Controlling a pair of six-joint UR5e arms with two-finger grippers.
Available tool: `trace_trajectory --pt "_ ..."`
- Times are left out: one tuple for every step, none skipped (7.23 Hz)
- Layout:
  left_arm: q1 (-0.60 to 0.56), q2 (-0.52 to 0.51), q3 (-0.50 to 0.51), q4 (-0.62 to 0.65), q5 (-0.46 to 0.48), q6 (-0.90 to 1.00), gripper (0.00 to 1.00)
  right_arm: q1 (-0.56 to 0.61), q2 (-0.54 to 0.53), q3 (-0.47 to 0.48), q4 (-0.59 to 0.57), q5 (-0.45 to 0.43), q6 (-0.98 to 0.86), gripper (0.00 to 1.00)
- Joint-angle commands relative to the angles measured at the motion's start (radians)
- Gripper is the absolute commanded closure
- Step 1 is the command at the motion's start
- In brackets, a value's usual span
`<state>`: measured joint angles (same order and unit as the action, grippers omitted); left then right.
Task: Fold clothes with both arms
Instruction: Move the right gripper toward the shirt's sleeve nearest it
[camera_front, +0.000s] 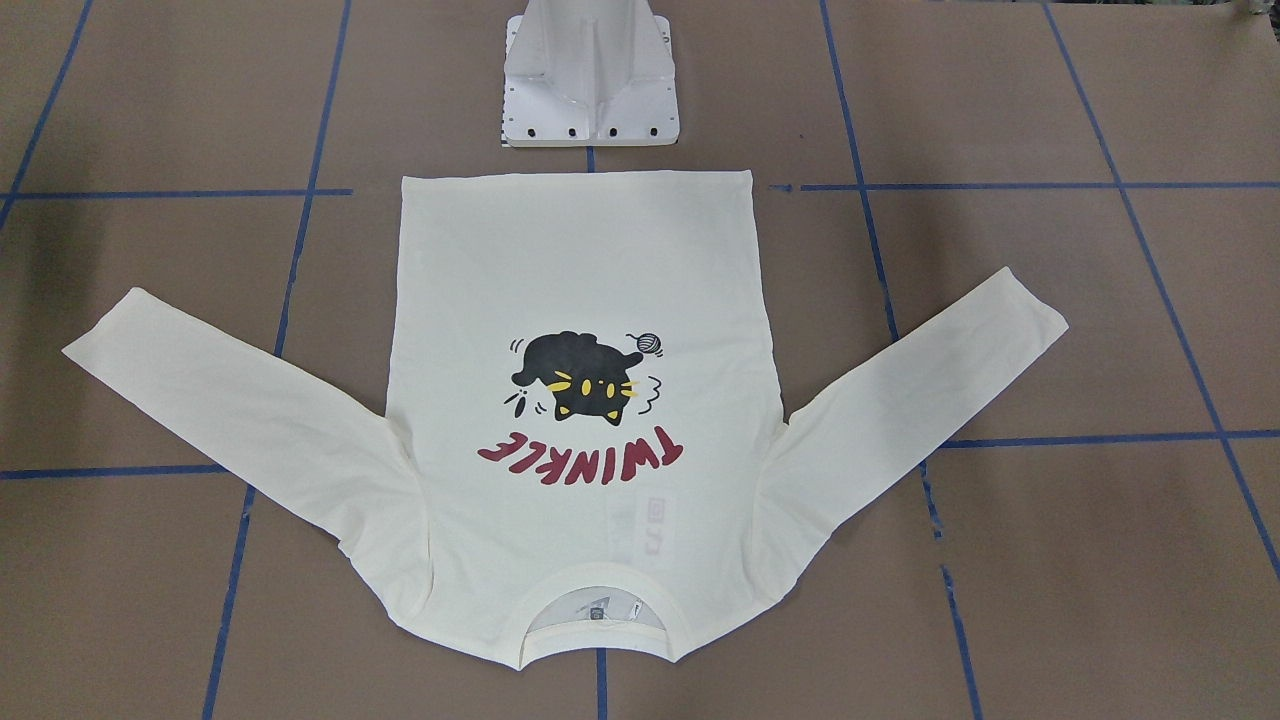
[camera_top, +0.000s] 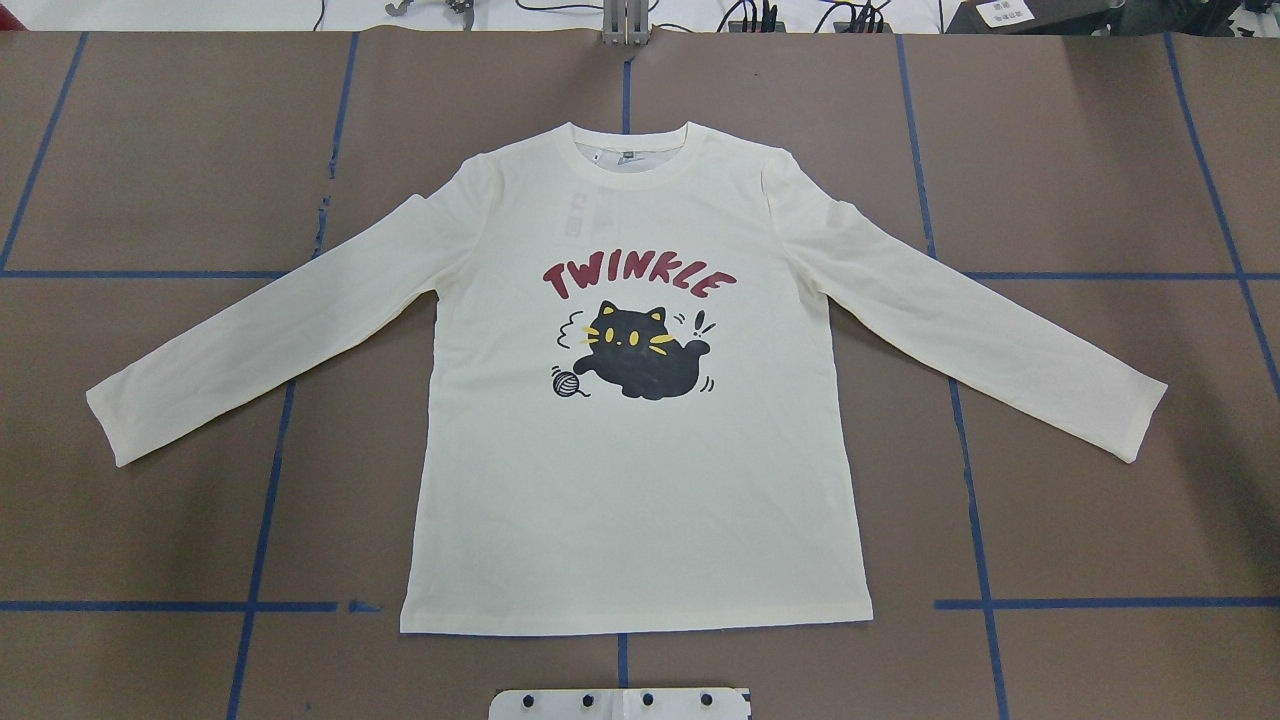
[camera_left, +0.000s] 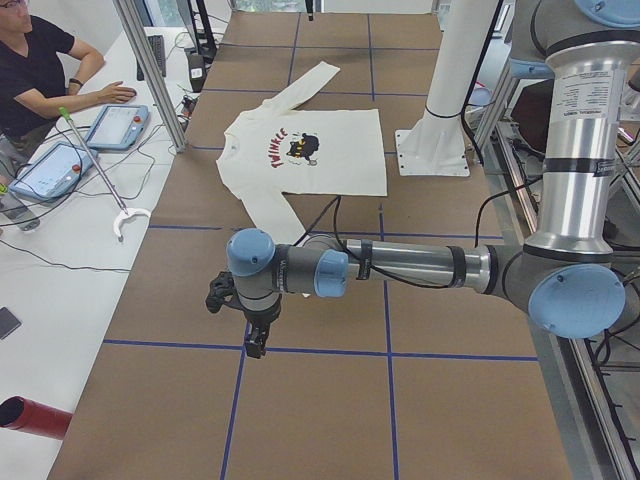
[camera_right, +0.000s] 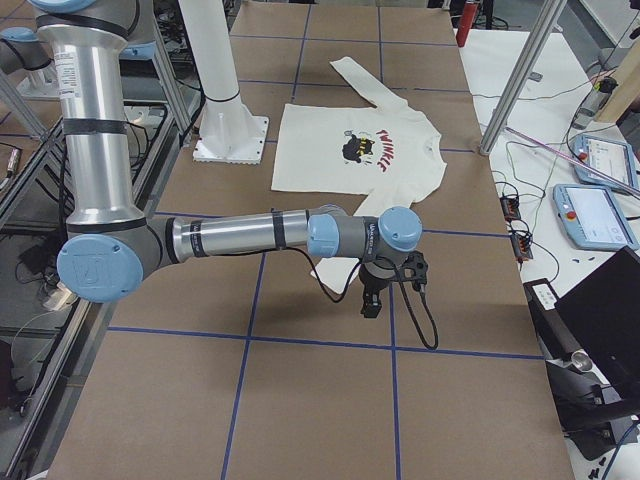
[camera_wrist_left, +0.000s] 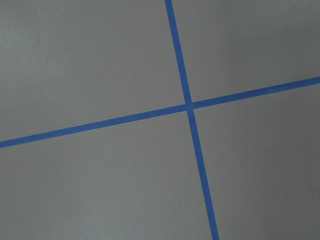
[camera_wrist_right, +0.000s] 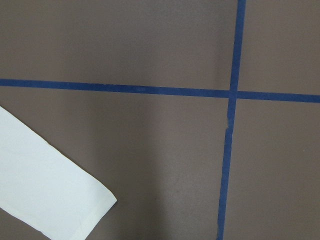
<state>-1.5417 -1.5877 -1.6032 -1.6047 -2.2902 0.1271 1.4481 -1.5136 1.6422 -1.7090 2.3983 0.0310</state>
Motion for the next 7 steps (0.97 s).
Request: trace_trajectory --pt "0.003 0.009 -0.045 0.003 -0.002 -0.003 0.0 -0.002 0.0 -0.005 0.003 0.008 0.003 0.0" --pt "0.008 0.011 -0.046 0.002 0.014 -0.007 0.0 -0.005 0.0 -0.005 0.003 0.012 0.001 0.0" --pt "0.008 0.012 -0.052 0.002 0.006 -0.012 0.0 -0.015 0.001 -0.002 0.017 0.01 -0.002 0.0" --pt "0.008 0.015 -0.053 -0.012 0.002 -0.009 0.0 -0.044 -0.014 -0.005 0.084 0.008 0.006 0.0" --pt "0.014 0.011 -0.058 -0.014 0.0 -0.006 0.0 -0.072 -0.028 -0.005 0.136 0.007 0.013 0.0" --pt "0.014 0.012 -0.07 -0.015 -0.05 -0.006 0.0 -0.109 -0.04 -0.005 0.163 0.007 0.045 0.0" --pt "0.015 0.011 -0.069 -0.015 -0.08 -0.007 0.0 -0.138 -0.04 -0.005 0.193 0.008 0.123 0.0"
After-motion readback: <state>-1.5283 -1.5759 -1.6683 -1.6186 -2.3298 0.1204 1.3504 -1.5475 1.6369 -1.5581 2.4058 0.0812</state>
